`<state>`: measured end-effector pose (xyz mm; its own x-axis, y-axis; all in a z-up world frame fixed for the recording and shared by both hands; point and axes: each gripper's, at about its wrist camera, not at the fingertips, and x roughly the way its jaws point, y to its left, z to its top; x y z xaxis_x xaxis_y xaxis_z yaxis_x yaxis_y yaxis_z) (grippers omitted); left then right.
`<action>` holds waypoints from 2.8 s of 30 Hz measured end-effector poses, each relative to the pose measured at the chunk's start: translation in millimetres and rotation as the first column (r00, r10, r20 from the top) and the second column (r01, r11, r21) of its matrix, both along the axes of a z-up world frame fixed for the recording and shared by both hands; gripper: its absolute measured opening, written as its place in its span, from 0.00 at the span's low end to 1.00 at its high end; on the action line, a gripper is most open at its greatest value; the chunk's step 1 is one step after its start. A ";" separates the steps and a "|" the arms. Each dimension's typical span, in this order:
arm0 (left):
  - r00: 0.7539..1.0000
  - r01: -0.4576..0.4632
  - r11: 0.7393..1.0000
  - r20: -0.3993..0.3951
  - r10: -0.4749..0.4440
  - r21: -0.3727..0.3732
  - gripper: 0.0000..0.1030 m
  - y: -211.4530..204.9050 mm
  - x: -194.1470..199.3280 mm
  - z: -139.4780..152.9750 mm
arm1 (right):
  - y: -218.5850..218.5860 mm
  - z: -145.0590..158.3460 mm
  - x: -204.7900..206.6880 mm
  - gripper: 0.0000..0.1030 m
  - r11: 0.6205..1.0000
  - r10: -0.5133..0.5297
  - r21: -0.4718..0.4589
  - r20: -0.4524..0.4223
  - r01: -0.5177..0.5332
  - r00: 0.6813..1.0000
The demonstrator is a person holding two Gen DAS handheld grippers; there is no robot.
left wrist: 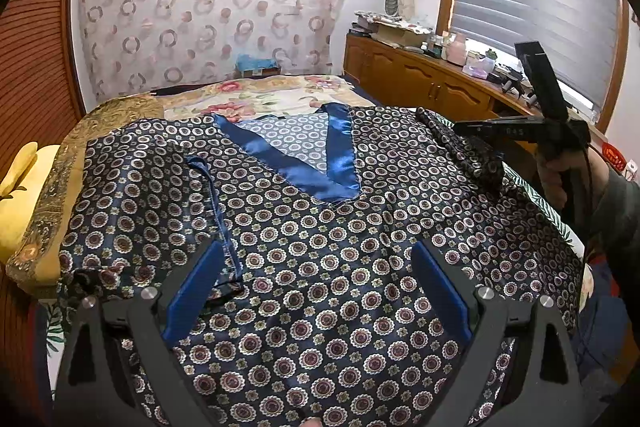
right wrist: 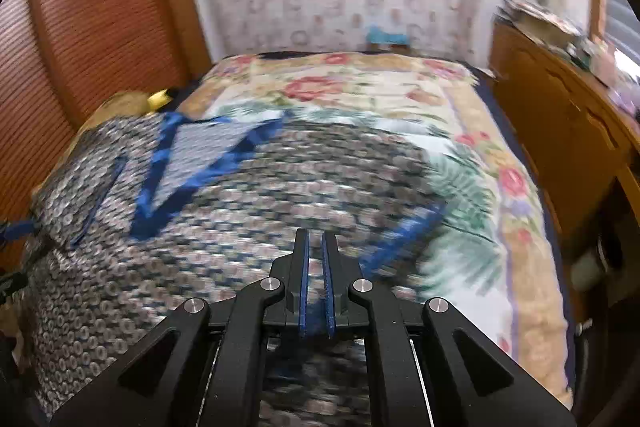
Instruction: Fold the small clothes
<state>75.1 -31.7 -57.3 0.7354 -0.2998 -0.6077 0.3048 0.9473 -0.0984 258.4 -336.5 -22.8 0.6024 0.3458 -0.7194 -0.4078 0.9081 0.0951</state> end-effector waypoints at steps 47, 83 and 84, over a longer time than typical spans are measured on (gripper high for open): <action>1.000 -0.028 1.000 -0.013 0.028 -0.014 0.93 15.6 0.3 -3.8 | 13.8 1.3 18.2 0.34 0.998 -0.023 -0.061 0.018 0.024 1.000; 0.961 -0.257 0.966 -0.106 0.256 -0.002 0.72 165.7 135.0 6.2 | -54.4 -61.8 102.1 0.38 0.990 -0.098 -0.105 -0.055 0.091 0.994; 0.960 -0.254 0.967 -0.123 0.251 -0.007 0.67 168.8 143.1 4.0 | -54.7 -61.9 102.0 0.39 0.990 -0.098 -0.105 -0.055 0.092 0.994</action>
<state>218.2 137.1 -53.3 0.7112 -0.1280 -0.6912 0.0405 0.9891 -0.1414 360.4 -391.2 -84.7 0.5839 0.2120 -0.7837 -0.3159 0.9485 0.0213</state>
